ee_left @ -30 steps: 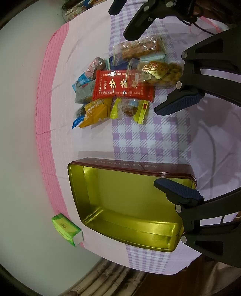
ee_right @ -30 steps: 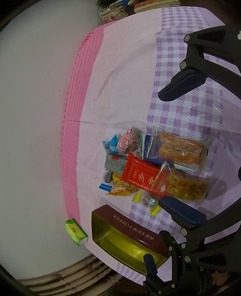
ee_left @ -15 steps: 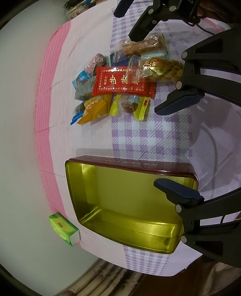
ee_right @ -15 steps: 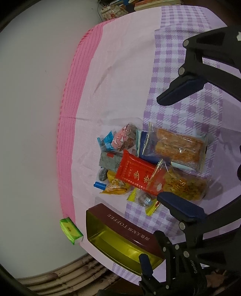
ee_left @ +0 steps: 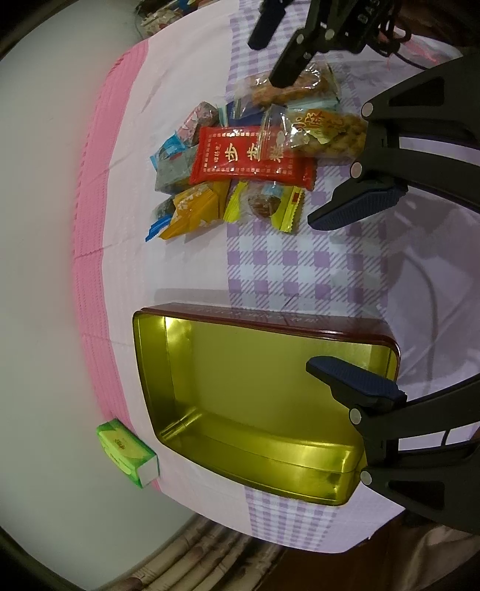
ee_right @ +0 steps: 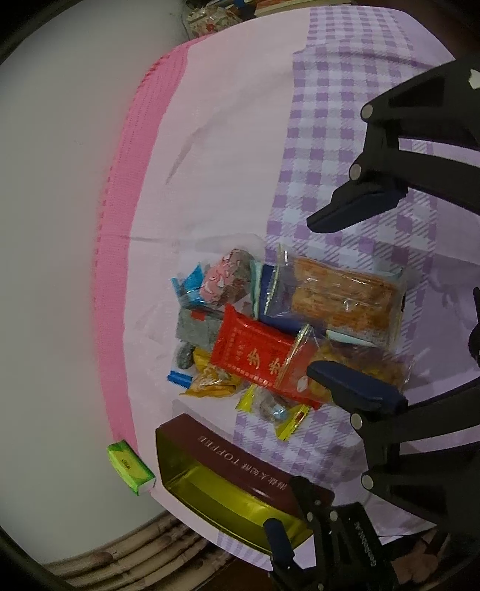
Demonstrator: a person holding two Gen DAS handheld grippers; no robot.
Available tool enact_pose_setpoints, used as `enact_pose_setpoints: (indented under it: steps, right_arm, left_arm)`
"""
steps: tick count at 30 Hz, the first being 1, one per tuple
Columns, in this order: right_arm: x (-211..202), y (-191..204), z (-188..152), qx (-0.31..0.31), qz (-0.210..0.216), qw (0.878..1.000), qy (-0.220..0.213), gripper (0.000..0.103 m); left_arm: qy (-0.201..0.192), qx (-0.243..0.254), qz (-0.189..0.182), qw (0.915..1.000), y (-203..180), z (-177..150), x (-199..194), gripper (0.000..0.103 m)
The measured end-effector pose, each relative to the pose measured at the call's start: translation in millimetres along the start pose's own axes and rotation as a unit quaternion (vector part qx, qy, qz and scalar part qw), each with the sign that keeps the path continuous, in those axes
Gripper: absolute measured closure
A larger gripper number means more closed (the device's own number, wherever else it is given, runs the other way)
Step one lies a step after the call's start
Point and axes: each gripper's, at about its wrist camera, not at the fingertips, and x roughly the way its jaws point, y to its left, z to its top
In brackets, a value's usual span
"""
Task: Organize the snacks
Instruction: 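Grasp the clear cookie bag with the right tool while the left tool grasps a yellow-wrapped candy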
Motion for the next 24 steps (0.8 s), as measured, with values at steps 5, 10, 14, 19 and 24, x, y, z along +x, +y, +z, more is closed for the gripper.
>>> enact_pose_setpoints:
  steps: [5, 10, 14, 19, 24]
  right_arm:
    - [15, -3, -1, 0.012, 0.003, 1.000, 0.022, 0.044]
    - [28, -6, 0, 0.022, 0.006, 0.999, 0.039, 0.048]
    - [36, -8, 1, 0.026, 0.012, 0.998, 0.050, 0.053]
    - [41, -9, 0, 0.031, 0.026, 0.997, 0.059, 0.059]
    - [43, -12, 3, 0.032, 0.036, 0.997, 0.057, 0.066]
  left_arm:
    - [0.001, -0.001, -0.002, 1.0000, 2, 2, 2, 0.032]
    - [0.002, 0.001, -0.004, 1.0000, 2, 5, 7, 0.032]
    - [0.001, 0.006, -0.006, 1.0000, 0, 8, 10, 0.032]
    - [-0.002, 0.019, -0.006, 0.9998, -5, 12, 14, 0.032]
    - [-0.002, 0.027, -0.006, 0.9996, -10, 18, 18, 0.032]
